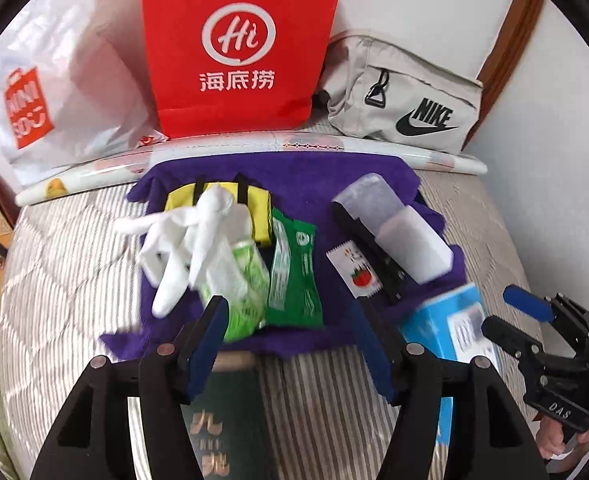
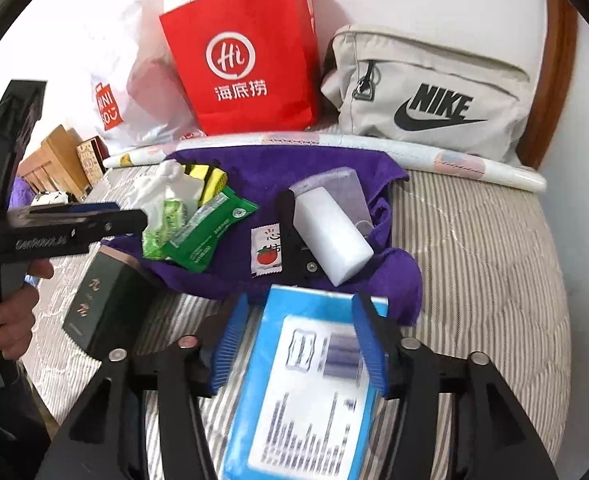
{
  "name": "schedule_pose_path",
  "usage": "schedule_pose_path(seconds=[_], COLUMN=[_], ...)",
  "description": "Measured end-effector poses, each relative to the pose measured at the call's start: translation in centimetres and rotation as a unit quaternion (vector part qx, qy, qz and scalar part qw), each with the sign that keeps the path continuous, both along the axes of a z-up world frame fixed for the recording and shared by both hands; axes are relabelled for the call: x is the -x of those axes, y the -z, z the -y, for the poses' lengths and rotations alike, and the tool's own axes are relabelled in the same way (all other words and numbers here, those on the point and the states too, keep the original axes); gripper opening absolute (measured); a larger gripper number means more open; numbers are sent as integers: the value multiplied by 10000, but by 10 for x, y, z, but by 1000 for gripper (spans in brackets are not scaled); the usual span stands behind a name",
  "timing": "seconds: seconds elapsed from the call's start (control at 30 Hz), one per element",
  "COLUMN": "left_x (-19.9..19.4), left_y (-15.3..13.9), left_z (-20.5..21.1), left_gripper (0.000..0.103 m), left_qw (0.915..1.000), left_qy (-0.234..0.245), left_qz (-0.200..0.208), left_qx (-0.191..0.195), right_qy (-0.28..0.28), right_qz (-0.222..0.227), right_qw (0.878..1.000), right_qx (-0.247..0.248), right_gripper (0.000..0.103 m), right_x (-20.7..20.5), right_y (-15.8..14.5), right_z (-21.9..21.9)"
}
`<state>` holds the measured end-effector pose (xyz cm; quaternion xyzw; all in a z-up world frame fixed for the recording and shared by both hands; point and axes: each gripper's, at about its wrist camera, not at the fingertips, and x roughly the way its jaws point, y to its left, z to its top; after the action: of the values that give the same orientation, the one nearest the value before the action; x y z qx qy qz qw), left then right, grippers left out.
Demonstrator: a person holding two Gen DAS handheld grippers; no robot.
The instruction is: Organize soft objects
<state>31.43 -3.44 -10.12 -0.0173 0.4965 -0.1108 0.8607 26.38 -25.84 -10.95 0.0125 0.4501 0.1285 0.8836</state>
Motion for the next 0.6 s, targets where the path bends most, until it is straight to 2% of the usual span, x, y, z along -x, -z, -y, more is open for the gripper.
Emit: schedule_pose_path(seconds=[0.1,0.17,0.2,0.27,0.33,0.47,0.6], left_x=[24,43,49,68,84,117,146], left_y=[-14,-26,-29,-39,-47,-59,-67], left_z=[-3,-7,-7,-9,-11,-9,-6], left_gripper=[69,79,81,83,86,87,87], left_qw=[9998,9994,9992,9984,9977,9962,9942], left_qy=[-55,-131,-168,-253,-318,-294,-319], left_qz=[168,308,357,499,583,777,954], left_qx=[-22,-54,-65,-97,-148,-265,-394], right_qy=[81,144,192,291,361,520,619], right_qz=[102,173,222,319,397,363,241], right_qw=[9999,9997,9995,9988,9980,9972,9977], right_qx=[32,58,94,239,330,398,158], right_gripper=[61,65,66,77,80,81,81], right_x=[16,25,32,44,54,78,100], right_y=[-14,-22,-27,-36,-42,-50,-50], right_z=[-2,-2,-4,-6,-9,-12,-8])
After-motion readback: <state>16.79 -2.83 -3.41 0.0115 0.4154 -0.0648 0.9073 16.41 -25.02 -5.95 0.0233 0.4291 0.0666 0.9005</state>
